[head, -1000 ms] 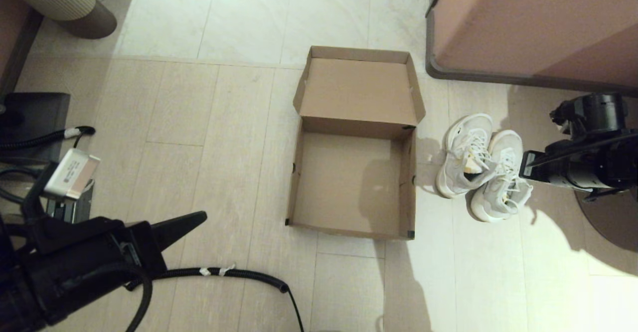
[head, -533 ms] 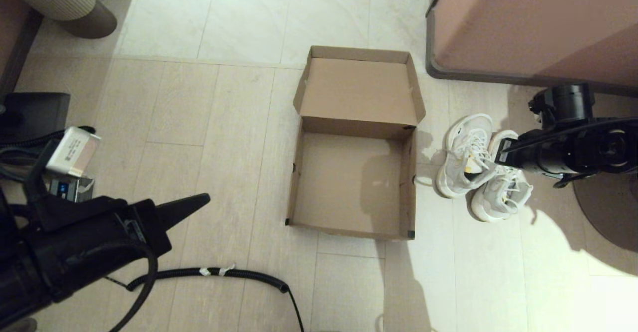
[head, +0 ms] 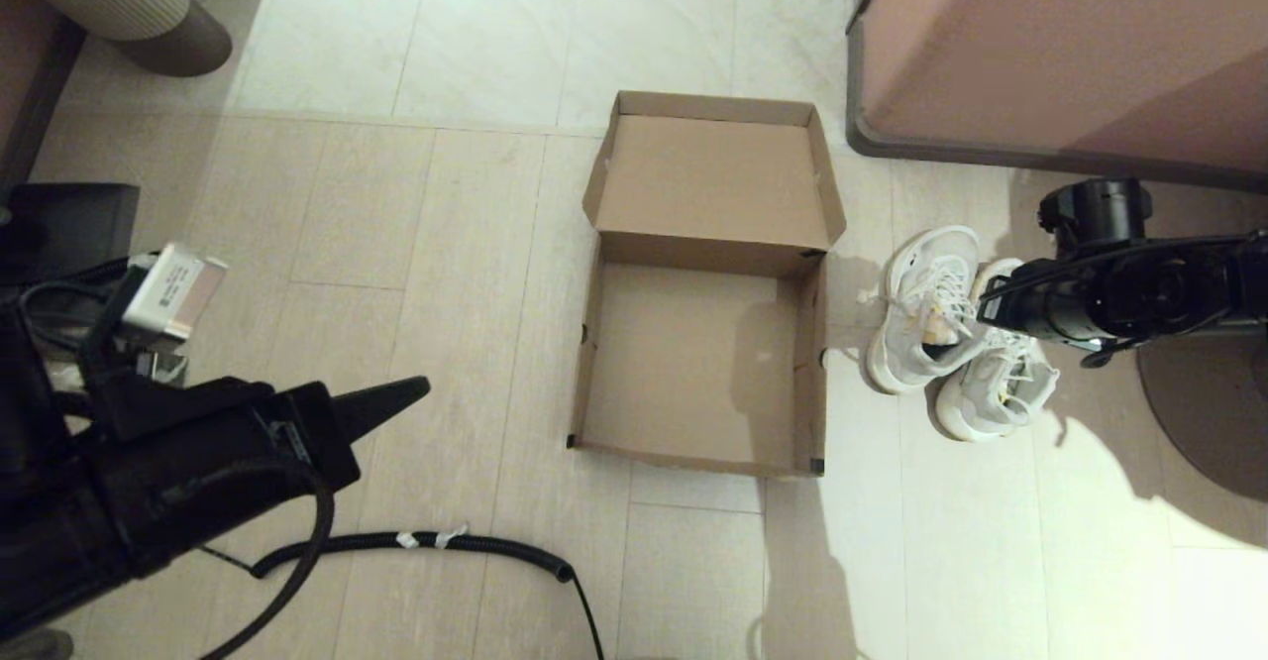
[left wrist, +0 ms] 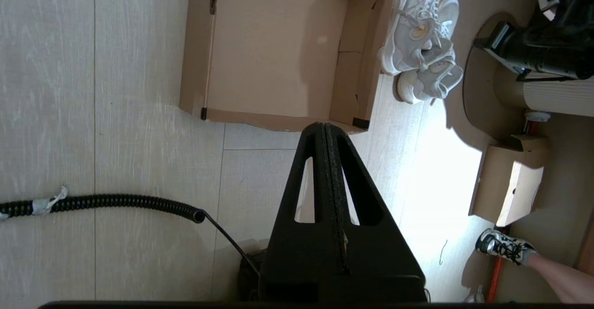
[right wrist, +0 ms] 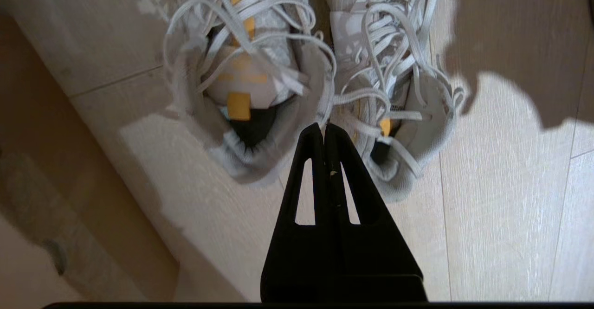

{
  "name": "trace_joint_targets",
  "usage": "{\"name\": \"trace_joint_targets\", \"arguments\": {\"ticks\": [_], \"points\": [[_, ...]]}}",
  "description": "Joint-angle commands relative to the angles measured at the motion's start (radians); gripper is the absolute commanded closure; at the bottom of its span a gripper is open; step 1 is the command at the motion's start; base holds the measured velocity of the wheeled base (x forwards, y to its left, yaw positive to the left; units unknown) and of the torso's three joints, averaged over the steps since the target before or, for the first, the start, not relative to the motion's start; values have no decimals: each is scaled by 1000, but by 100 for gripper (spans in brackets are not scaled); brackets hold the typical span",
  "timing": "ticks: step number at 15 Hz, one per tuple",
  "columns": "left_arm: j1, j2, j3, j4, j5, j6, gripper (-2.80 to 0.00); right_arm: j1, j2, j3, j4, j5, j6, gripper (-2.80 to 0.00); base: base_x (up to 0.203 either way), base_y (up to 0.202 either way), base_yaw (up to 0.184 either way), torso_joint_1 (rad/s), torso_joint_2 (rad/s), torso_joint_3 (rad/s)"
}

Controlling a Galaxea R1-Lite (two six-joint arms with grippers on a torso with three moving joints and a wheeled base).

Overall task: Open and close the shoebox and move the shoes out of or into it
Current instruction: Put the shoes into the shoe box

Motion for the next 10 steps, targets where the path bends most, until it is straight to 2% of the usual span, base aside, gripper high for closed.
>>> {"name": "trace_joint_targets", "arguments": {"ticks": [1, 3, 4, 6, 10], "points": [[0, 50, -20, -3, -1, -3, 0, 0, 63, -40, 0, -4, 1, 0, 0, 0, 0, 0, 0, 0], [0, 86, -39, -6, -8, -4, 0, -4, 91, -76, 2, -6, 2, 0, 0, 0, 0, 0, 0, 0], [0, 103, -40, -30, -8, -4, 0, -4, 99, -81, 1, -6, 4, -280, 0, 0, 0, 0, 0, 0], [0, 133, -32, -90, -7, -3, 0, -4, 99, -79, 0, -6, 2, -280, 0, 0, 0, 0, 0, 0], [0, 140, -13, -95, -7, -6, 0, -36, 97, -79, -1, -3, 13, -280, 0, 0, 0, 0, 0, 0]]}}
